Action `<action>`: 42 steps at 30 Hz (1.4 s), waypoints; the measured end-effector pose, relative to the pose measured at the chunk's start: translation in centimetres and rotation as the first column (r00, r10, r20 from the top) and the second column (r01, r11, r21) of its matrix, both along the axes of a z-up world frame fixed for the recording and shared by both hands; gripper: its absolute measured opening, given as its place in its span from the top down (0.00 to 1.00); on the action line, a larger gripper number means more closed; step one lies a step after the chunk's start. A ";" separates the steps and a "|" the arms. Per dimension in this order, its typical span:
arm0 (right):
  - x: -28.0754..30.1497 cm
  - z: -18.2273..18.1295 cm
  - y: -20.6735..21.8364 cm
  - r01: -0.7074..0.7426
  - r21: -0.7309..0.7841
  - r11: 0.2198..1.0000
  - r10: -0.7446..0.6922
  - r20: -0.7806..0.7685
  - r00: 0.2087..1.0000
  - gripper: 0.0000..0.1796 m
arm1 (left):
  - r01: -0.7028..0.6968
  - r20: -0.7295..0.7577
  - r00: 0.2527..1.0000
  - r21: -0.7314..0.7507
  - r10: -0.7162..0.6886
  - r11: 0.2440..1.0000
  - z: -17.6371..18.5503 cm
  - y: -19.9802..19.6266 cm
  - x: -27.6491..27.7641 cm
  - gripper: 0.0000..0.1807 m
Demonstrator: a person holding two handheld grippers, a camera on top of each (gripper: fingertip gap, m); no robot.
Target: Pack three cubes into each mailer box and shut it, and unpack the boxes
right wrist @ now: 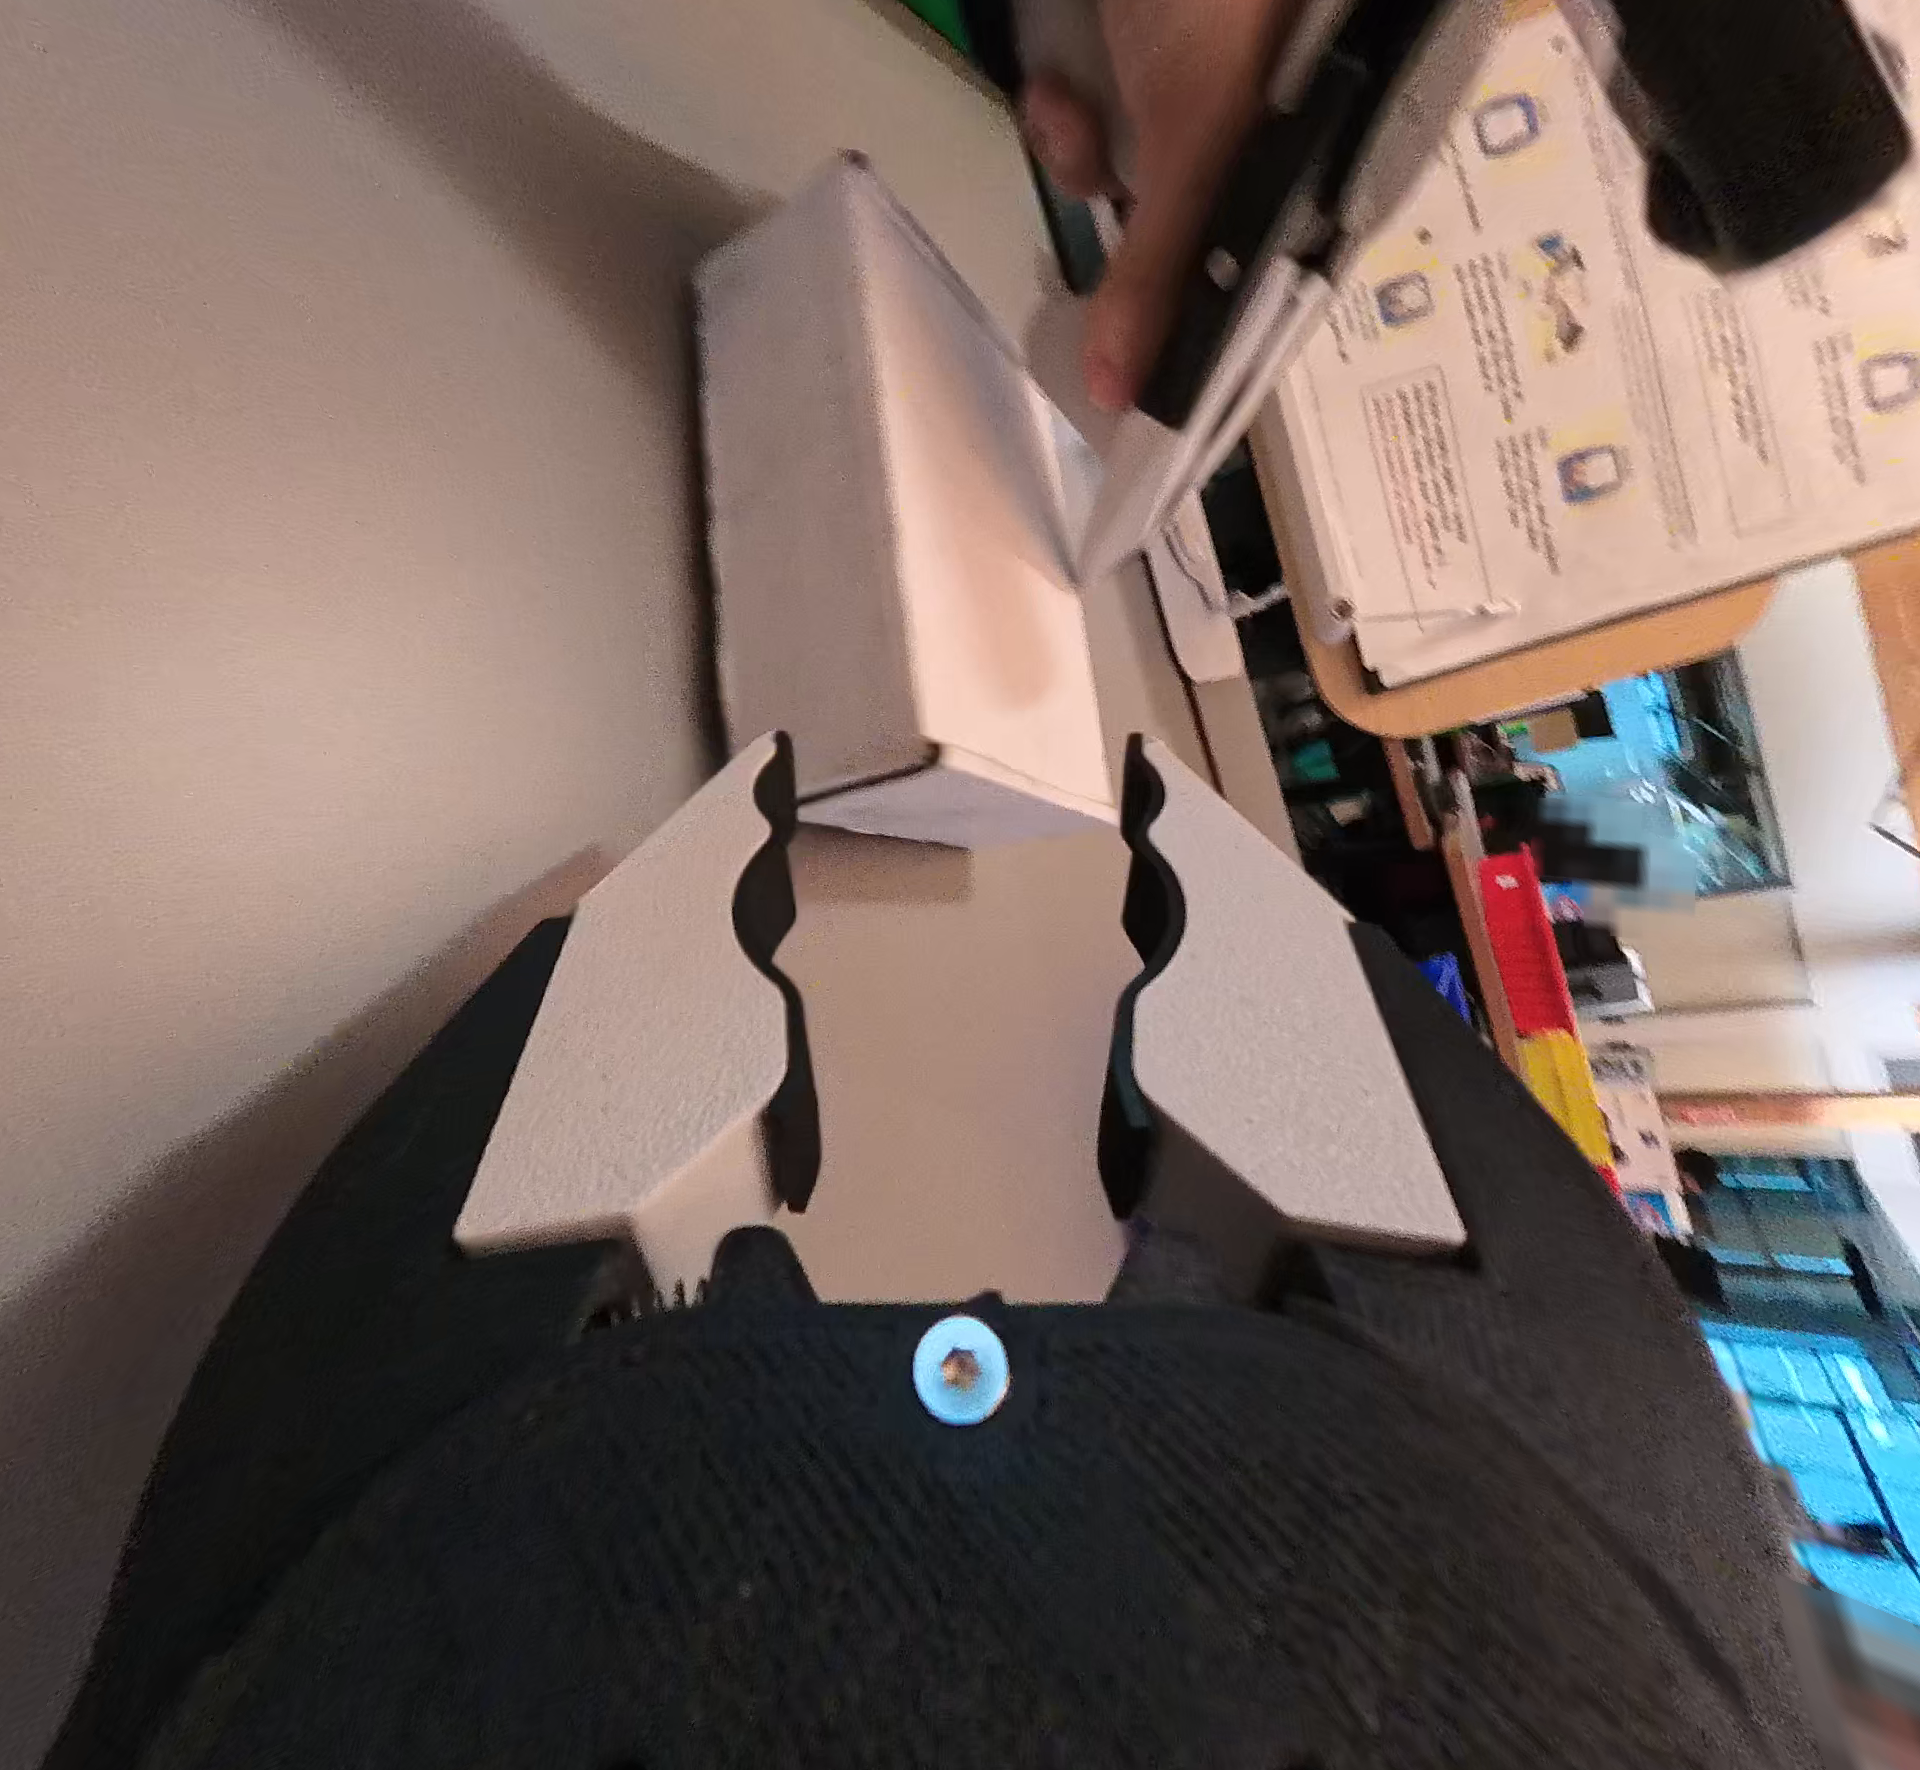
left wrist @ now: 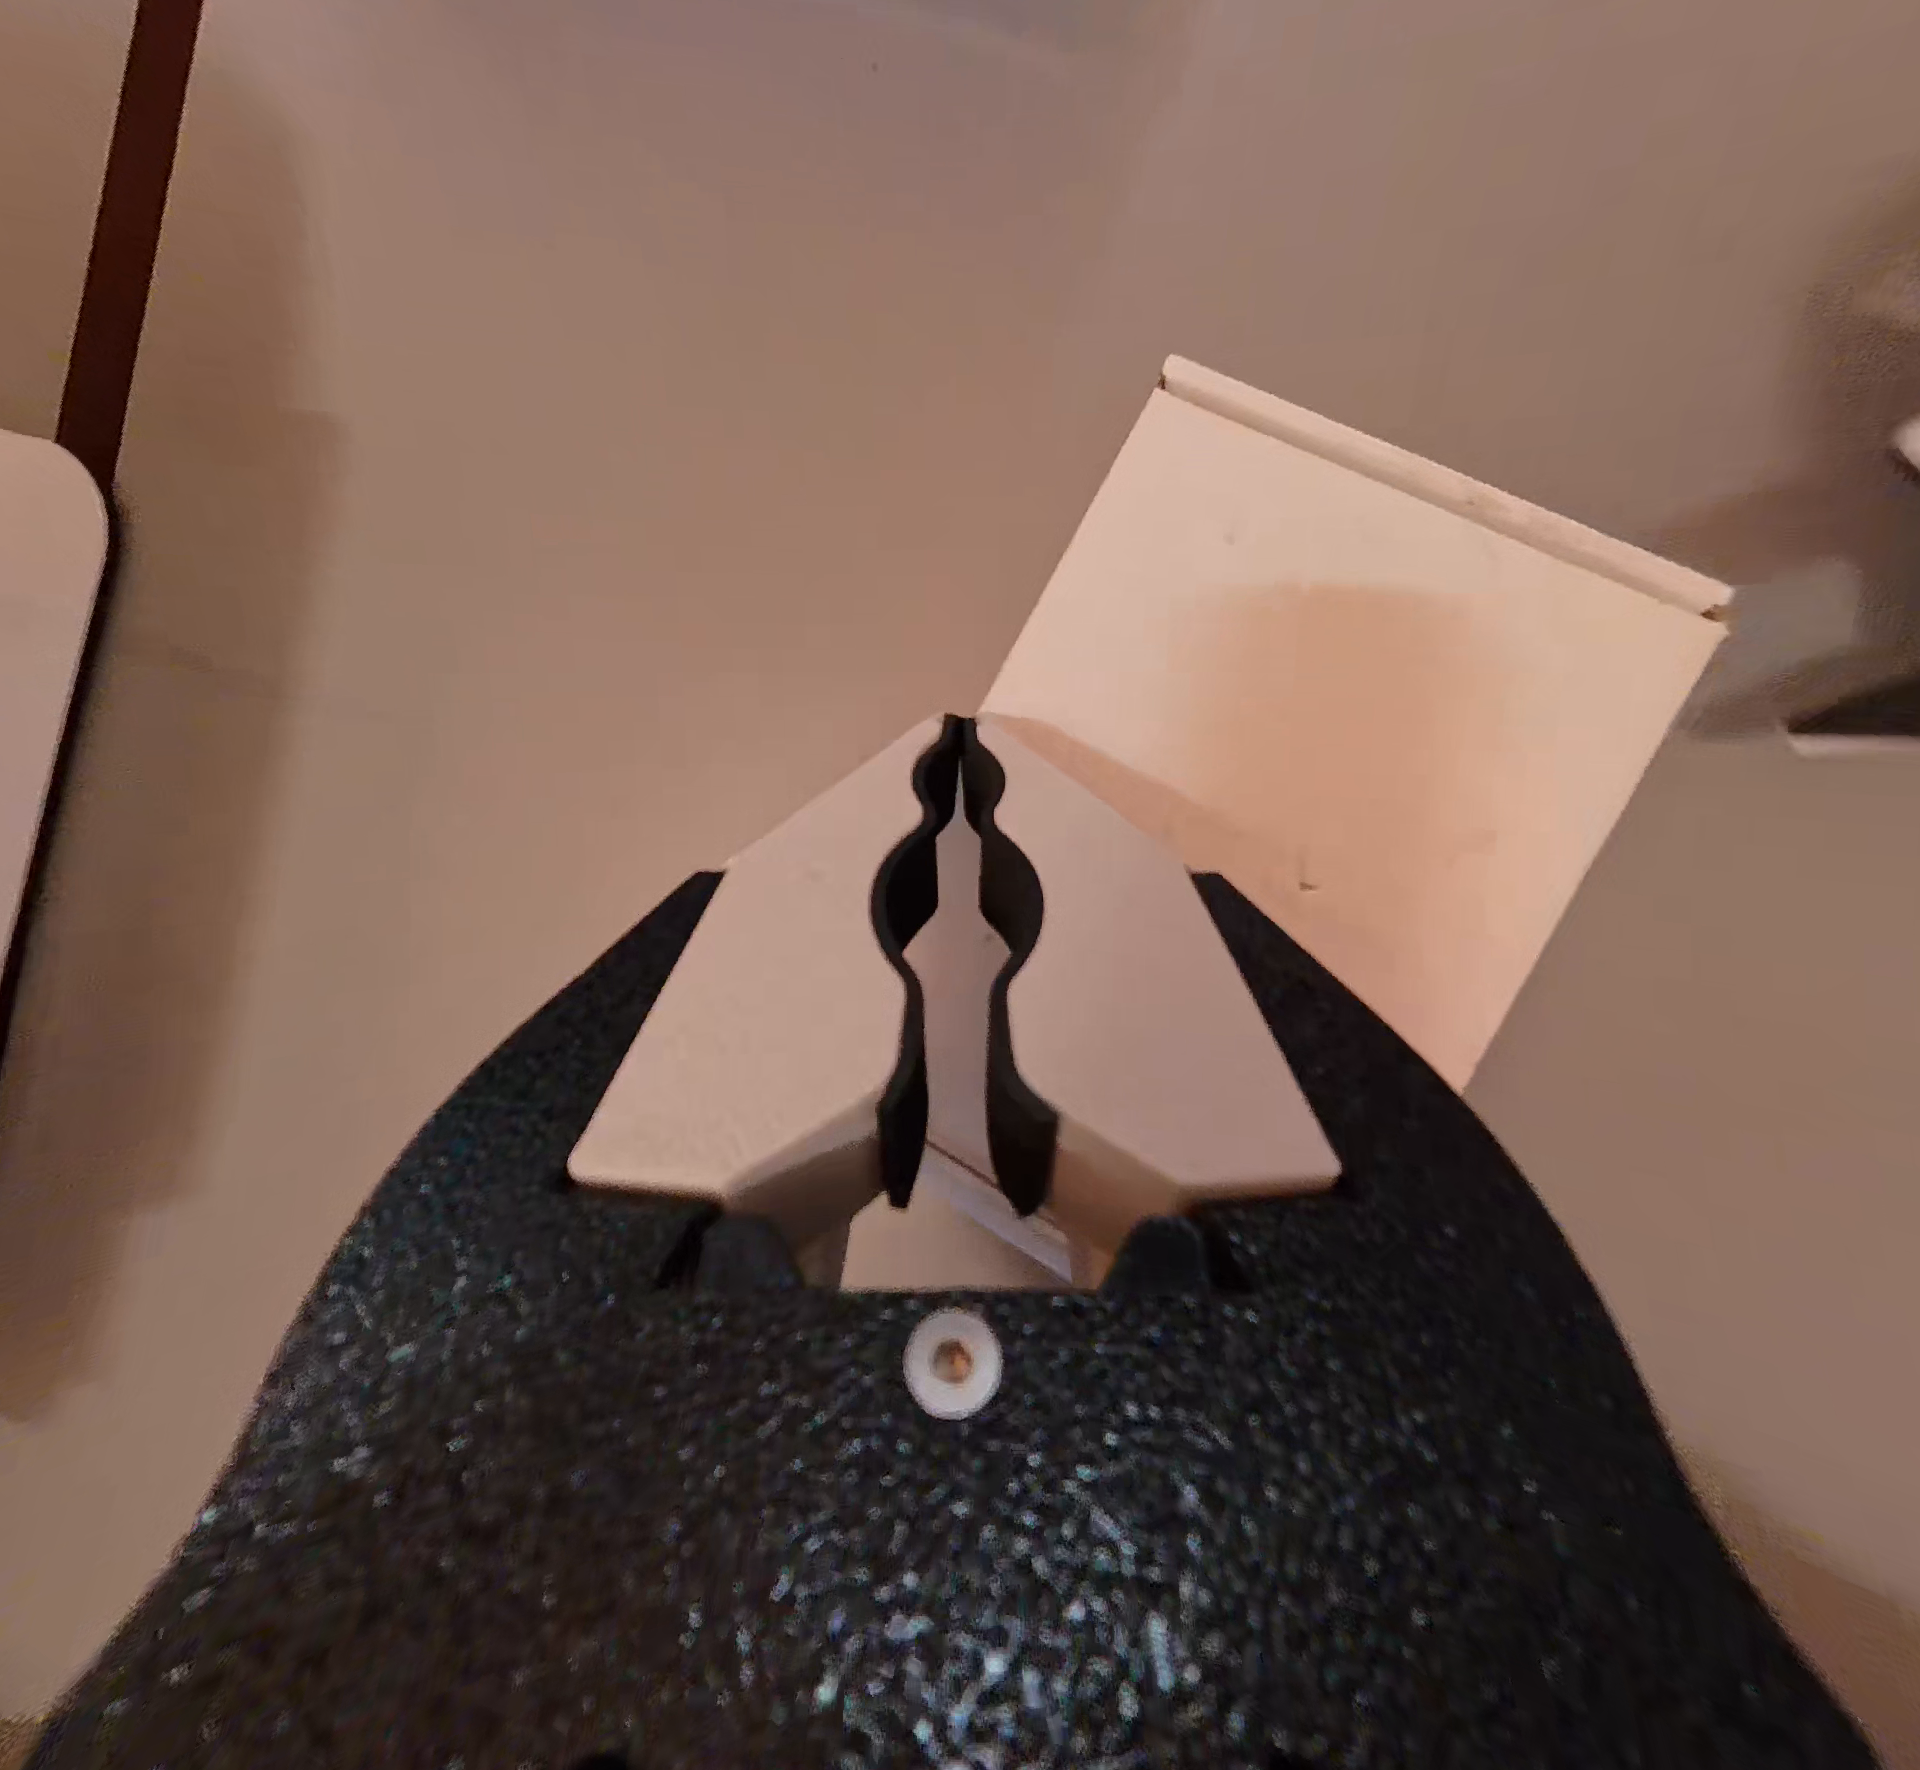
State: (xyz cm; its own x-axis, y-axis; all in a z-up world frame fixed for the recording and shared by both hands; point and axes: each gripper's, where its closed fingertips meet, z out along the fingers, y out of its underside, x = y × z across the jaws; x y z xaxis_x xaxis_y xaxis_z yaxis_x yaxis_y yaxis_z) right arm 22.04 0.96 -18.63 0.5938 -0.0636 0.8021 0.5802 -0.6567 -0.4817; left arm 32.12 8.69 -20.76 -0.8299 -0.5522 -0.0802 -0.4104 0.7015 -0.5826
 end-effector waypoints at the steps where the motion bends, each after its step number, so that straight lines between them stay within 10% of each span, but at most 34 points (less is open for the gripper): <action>1: -0.6 -0.2 0.3 -0.023 -0.012 1.000 0.023 -0.012 1.000 0.63 | -0.014 -0.008 1.000 0.009 0.014 1.000 0.0 0.0 0.3 1.00; 12: 4.0 -1.9 2.7 0.034 -0.206 0.978 0.006 0.190 0.982 0.52 | -0.089 -0.040 0.995 0.027 0.090 0.996 -0.4 0.2 1.1 1.00; 19: 5.3 -3.2 2.7 0.022 -0.219 0.975 0.006 0.130 0.991 0.62 | -0.139 0.169 0.974 -0.058 0.147 0.989 1.6 1.1 1.6 0.95; 25: 4.4 -2.2 2.7 -0.058 -0.168 0.984 0.057 -0.013 0.998 0.62 | -0.050 0.670 0.716 -0.233 0.197 0.971 10.2 1.5 -4.4 0.82; 29: 4.5 -1.9 2.8 -0.099 -0.138 0.985 0.091 -0.059 0.994 0.62 | -0.021 0.849 0.527 -0.015 0.023 1.000 8.4 0.6 -10.2 0.81; 38: 5.5 -0.6 3.3 -0.186 -0.033 0.982 0.168 -0.293 0.941 0.63 | -0.337 0.907 0.222 0.415 -0.358 0.845 4.1 -1.1 -10.5 0.88; 42: 6.1 -0.2 3.3 -0.202 -0.020 0.979 0.181 -0.371 0.911 0.63 | -0.359 0.885 0.249 0.461 -0.393 0.812 3.9 -1.8 -8.8 0.89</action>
State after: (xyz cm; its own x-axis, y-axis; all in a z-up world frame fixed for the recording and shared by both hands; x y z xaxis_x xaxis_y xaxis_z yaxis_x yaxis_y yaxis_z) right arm 28.10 4.24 -18.87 0.8423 0.1198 0.5256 0.4882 -0.5829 -0.6495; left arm 23.33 6.87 -16.86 0.0638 -0.0879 -0.9941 0.1705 0.9824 -0.0759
